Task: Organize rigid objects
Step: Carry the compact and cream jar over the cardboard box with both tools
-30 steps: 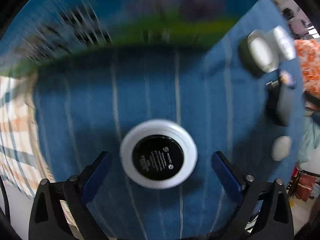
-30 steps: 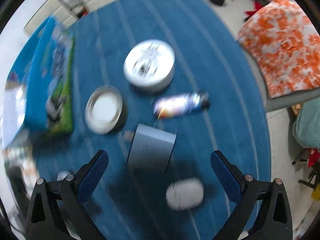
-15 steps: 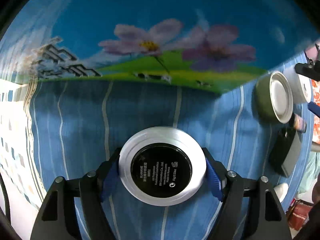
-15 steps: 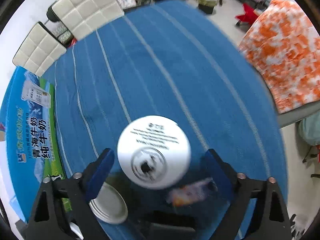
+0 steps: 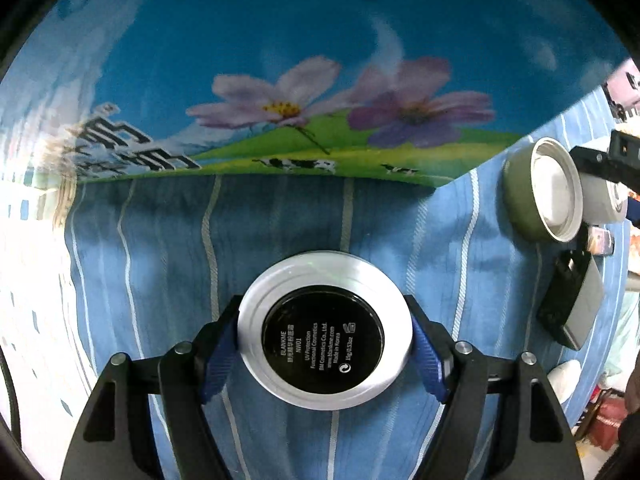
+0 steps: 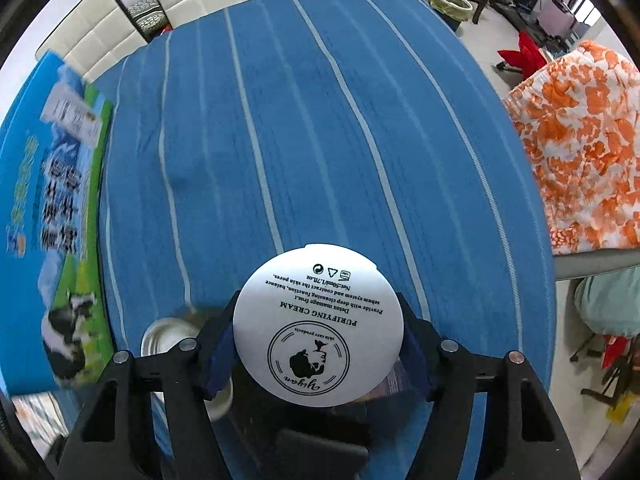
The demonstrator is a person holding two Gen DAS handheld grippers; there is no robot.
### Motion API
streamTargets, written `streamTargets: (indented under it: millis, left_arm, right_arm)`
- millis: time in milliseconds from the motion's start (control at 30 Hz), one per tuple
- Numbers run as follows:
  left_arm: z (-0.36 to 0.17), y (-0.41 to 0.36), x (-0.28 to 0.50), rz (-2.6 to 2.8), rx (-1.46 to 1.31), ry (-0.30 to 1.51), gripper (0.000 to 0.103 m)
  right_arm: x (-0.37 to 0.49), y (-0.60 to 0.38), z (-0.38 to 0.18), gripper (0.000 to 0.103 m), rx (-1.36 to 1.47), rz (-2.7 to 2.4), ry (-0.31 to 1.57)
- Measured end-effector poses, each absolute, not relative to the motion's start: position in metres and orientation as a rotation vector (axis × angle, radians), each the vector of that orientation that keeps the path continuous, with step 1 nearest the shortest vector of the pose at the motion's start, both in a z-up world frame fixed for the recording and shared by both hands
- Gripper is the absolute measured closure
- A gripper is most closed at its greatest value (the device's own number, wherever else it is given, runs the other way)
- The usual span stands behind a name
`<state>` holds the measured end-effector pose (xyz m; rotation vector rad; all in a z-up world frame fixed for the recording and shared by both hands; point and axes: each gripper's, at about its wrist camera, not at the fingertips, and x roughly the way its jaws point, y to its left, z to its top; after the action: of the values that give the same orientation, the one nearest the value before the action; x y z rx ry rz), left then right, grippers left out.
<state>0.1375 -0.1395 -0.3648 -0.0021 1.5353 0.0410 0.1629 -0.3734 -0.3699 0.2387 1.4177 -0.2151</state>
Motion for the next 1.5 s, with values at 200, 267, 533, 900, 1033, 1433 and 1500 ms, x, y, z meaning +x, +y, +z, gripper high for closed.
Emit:
streamTargets:
  millis: [200,267,533,900,1033,1433,1500]
  left_arm:
    - [-0.340,-0.139,0.132,0.009,0.016,1.509,0.029]
    - [-0.329,-0.138,0.129,0.002,0.017,1.494,0.029]
    - [-0.272,-0.122,0.116,-0.031,0.012,1.426,0.029]
    - [-0.165,-0.065,0.123,-0.085,-0.023,1.226,0.029]
    - [-0.143,-0.043,0.143,-0.055,0.036,1.128,0.029]
    - [-0.123,0.028,0.194,0.005,0.068,0.986,0.029]
    - [-0.125,0.037,0.199,0.008,0.056,0.988,0.029]
  right_arm:
    - [0.143,-0.363,-0.347,0.033,0.230,-0.185,1.388]
    - [0.137,-0.357,-0.337,0.033,0.227,-0.166,1.379]
    - [0.106,-0.329,-0.285,0.033,0.237,-0.078,1.318]
    - [0.093,-0.269,-0.183,0.033,0.338,0.077,1.192]
    - [0.113,-0.235,-0.157,0.033,0.320,0.095,1.132]
    - [0.160,-0.168,-0.144,0.033,0.256,0.078,1.098]
    - [0.166,-0.163,-0.148,0.033,0.246,0.072,1.108]
